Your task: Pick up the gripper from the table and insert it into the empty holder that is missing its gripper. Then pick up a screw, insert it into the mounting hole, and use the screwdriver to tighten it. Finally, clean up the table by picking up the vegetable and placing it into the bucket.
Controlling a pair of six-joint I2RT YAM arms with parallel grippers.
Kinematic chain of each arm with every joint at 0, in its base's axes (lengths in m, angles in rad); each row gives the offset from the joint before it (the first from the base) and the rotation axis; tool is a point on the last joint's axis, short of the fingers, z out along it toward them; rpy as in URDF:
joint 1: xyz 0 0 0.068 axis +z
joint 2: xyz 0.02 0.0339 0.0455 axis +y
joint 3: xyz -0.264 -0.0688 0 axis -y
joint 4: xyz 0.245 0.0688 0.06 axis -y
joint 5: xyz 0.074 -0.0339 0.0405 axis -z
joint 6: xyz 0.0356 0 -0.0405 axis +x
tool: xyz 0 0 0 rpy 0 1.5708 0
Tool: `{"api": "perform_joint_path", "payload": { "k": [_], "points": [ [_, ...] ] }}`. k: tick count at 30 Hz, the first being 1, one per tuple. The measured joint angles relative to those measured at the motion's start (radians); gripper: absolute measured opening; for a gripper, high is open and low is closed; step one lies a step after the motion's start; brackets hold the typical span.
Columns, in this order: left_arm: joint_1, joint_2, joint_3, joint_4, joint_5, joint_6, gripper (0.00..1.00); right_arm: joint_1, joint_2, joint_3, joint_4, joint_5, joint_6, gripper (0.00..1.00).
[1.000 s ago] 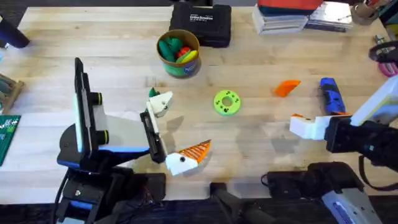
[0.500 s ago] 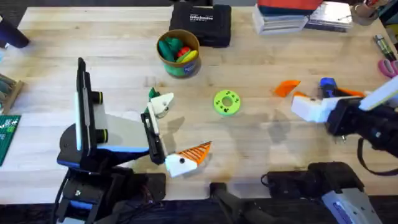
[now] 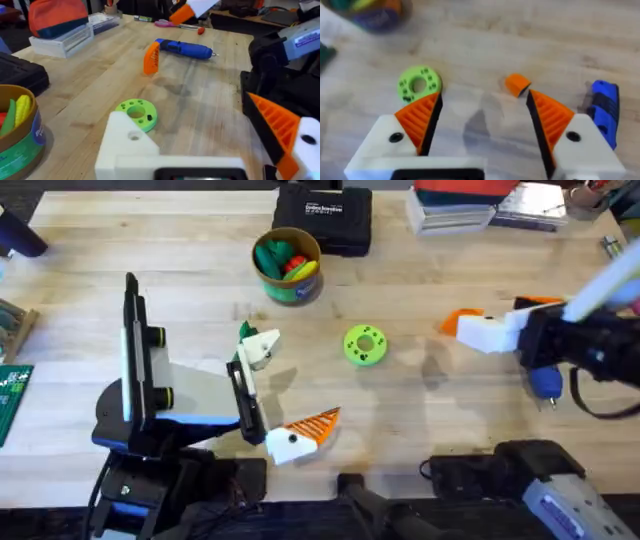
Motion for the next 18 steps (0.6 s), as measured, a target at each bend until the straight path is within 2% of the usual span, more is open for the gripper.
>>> {"api": "perform_joint_path", "payload": {
  "k": [4, 8, 10, 14, 18],
  "points": [
    [0.000, 0.000, 0.000, 0.000, 0.000, 0.000, 0.985, 0.000, 0.245, 0.137, -0.140, 0.011, -0.124, 0.993],
    [0.000, 0.000, 0.000, 0.000, 0.000, 0.000, 0.986, 0.000, 0.482, 0.305, -0.270, 0.099, -0.243, 0.994],
    [0.000, 0.000, 0.000, 0.000, 0.000, 0.000, 0.986, 0.000, 0.577, 0.362, -0.269, 0.150, -0.284, 0.994],
    [0.000, 0.000, 0.000, 0.000, 0.000, 0.000, 0.986, 0.000, 0.697, 0.395, -0.208, 0.208, -0.332, 0.994],
    [0.000, 0.000, 0.000, 0.000, 0.000, 0.000, 0.986, 0.000, 0.788, 0.397, -0.240, 0.228, -0.413, 0.994]
  ]
}}
